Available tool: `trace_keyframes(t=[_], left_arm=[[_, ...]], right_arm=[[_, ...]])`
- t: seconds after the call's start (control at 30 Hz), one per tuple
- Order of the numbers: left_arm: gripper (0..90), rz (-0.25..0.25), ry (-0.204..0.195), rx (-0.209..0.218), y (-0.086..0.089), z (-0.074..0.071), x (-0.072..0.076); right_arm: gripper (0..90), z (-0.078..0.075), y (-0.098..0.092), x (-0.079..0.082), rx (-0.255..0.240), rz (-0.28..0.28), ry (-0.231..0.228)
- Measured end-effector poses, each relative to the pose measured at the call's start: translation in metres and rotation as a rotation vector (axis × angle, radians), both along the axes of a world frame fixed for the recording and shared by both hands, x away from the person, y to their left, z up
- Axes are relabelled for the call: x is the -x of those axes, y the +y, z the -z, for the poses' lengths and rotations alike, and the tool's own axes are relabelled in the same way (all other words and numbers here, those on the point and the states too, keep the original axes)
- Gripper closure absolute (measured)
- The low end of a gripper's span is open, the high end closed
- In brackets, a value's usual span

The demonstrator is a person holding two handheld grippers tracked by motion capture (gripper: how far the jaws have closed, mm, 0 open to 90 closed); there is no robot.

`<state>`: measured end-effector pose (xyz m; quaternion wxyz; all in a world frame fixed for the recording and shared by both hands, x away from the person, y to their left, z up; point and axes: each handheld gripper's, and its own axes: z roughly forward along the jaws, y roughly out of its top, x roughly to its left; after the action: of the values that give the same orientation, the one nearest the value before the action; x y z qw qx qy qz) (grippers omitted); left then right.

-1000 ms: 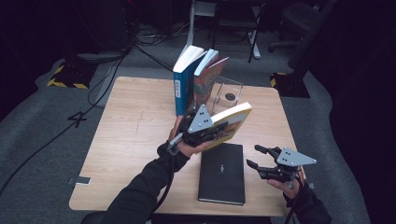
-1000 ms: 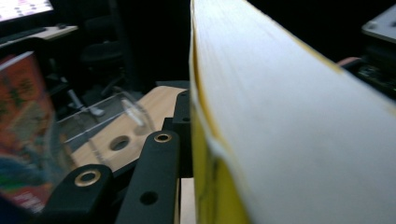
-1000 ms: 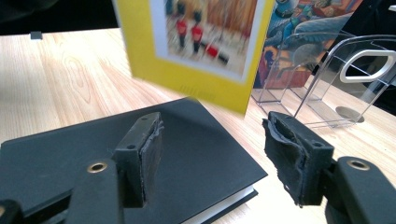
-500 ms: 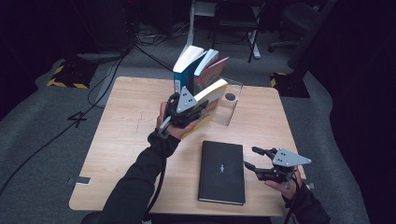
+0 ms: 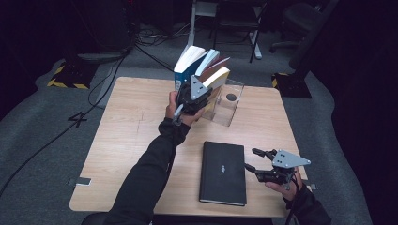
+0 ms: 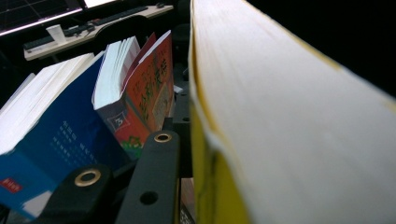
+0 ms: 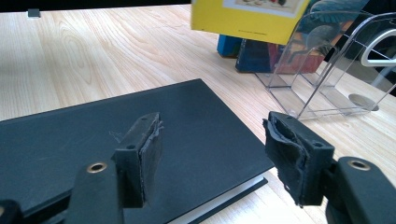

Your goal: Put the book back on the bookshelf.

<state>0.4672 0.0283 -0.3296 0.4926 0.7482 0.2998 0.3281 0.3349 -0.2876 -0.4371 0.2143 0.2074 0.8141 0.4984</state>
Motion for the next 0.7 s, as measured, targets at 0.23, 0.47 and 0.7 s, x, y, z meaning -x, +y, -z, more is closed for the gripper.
trace_keyframes(t=[0.23, 0.47, 0.7], left_arm=[[74.8, -0.025, 0.007, 0.012, -0.014, 0.001, -0.023], [74.8, -0.046, 0.031, 0.038, -0.023, 0.004, -0.044], [74.8, -0.079, 0.046, 0.086, -0.036, 0.008, -0.062]], right_arm=[[37.5, 0.001, 0.002, 0.000, 0.008, -0.006, 0.000], [37.8, 0.003, 0.004, 0.001, 0.009, -0.006, -0.007], [37.9, 0.003, 0.002, 0.001, 0.005, 0.000, -0.010]])
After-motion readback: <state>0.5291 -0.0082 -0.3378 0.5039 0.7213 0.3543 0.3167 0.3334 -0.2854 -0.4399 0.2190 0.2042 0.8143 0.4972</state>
